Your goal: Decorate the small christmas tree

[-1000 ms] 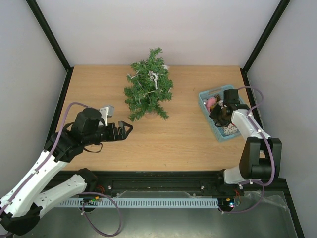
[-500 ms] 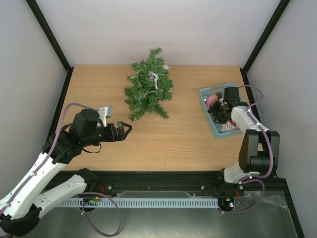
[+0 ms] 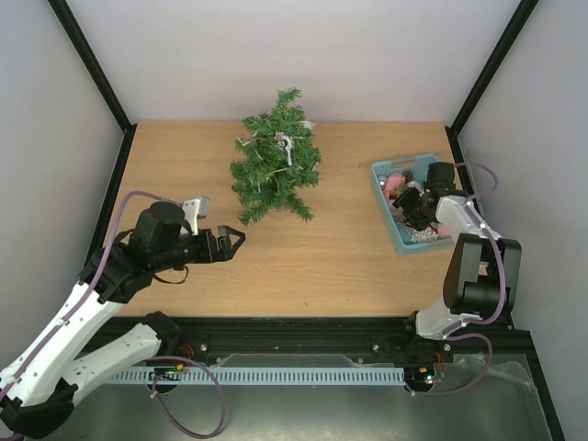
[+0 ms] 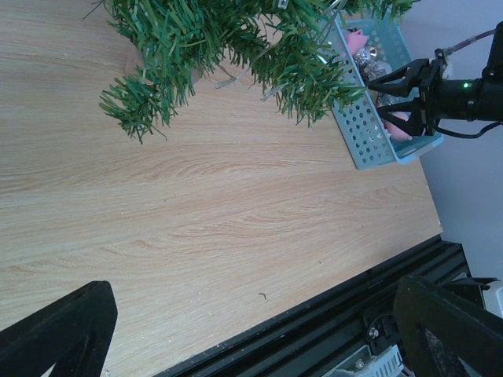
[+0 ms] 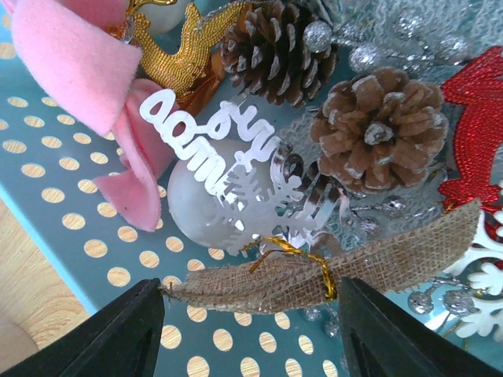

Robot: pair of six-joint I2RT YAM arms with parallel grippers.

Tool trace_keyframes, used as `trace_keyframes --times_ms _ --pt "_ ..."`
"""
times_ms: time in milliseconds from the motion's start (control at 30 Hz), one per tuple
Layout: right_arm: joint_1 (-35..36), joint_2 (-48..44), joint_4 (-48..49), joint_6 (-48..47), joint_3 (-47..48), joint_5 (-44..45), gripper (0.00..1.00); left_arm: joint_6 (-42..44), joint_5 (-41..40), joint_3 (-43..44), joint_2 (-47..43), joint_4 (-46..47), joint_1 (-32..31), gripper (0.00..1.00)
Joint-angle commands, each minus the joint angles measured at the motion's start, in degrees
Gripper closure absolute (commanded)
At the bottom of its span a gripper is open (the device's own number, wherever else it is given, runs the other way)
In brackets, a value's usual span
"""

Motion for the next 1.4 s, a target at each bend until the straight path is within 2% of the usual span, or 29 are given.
trace_keyframes --times_ms 0,100,267,433,567,667,900,1100,1367 --pt "0.0 1.7 -1.5 0.1 1.4 -1.7 0.37 0.9 1.1 -0.8 0.0 0.4 0.4 0.01" --pt "0.0 2.5 -1.0 1.8 1.9 -2.1 0.35 0.8 1.2 -0.8 -0.1 0.4 0.5 0.00" --pt "-0.1 2.6 -1.0 1.8 2.7 -3.2 0.24 0.8 1.2 -0.8 -0.2 0.0 0.6 0.00" --pt "-0.1 1.2 -2.4 -0.1 4.1 -0.3 0.37 0.7 1.4 -1.1 -0.3 0.3 0.5 0.00" --pt "-0.1 0.0 -4.1 -2.0 5.7 1.4 0.41 0.6 1.7 -1.3 0.0 0.6 0.6 0.01" --pt "-0.1 -1.8 -3.9 -1.4 5.7 0.8 0.48 0.6 1.8 -1.4 0.0 0.7 0.6 0.00" --pt "0.0 2.4 -5.3 -1.3 8.5 -2.4 0.50 0.7 2.1 -1.5 0.0 0.8 0.7 0.01" --pt "1.5 4.4 -9.2 -6.5 11.8 4.7 0.57 0.9 2.3 -2.0 -0.1 0.9 0.7 0.00" --pt "5.4 0.9 -11.6 -10.0 10.6 10.0 0.57 1.1 2.8 -2.5 0.4 1.4 0.8 0.01"
